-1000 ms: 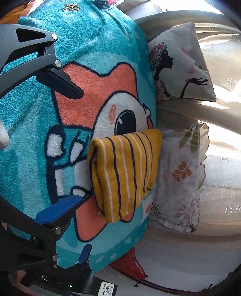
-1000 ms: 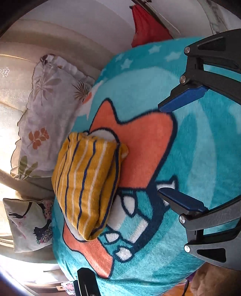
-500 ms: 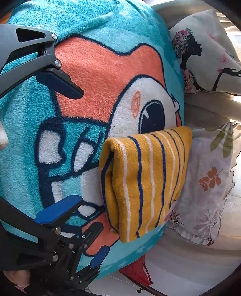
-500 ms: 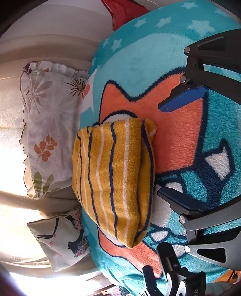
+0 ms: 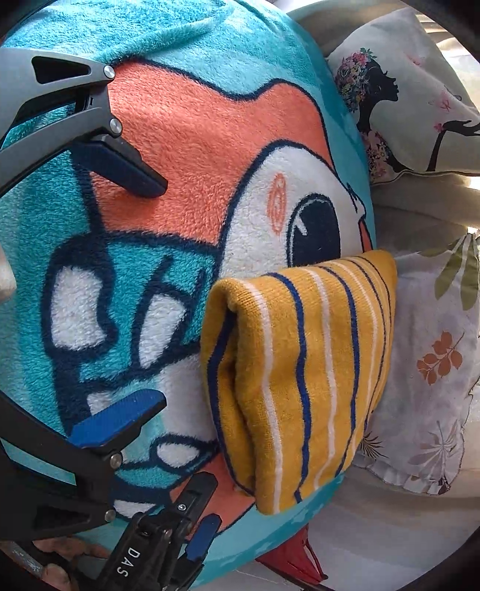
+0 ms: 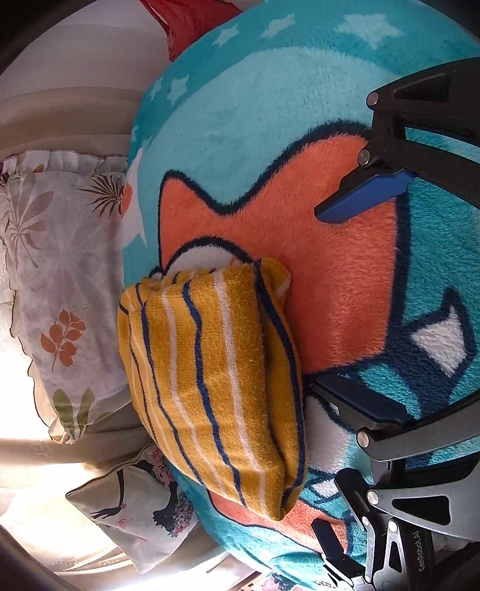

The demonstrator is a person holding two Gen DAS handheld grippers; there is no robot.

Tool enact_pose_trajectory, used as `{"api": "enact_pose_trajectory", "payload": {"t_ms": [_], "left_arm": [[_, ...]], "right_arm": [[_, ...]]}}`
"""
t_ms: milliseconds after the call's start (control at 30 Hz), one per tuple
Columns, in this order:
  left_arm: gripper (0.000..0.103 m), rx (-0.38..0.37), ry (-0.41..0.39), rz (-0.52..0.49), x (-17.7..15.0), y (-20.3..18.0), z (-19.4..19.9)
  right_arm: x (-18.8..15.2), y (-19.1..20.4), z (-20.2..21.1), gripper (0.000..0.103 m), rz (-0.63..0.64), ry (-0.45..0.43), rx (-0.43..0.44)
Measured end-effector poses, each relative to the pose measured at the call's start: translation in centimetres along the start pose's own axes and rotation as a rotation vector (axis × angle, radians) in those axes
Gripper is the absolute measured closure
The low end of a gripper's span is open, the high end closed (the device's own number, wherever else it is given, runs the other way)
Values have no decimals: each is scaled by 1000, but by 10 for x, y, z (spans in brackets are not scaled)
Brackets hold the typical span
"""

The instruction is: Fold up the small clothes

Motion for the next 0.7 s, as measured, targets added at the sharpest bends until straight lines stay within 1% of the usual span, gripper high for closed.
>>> {"api": "enact_pose_trajectory", "payload": {"t_ms": [100, 700], "left_arm": [[0, 15, 3, -15, 0, -1, -1], [0, 14, 3, -17, 0, -1, -1]], "right_arm": [[0, -1, -1, 15, 0, 3, -3], [0, -2, -2, 14, 3, 10, -28]]}}
Point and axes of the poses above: each gripper's, at about its wrist camera, not at the fingertips, and z roughly against the way its jaws point, y to its left, x to its top, the point moved 8 cm from there along -z, roughly the way its jaws point, and after that the axes turned 2 degrees about -x, right-handed, at the moved point
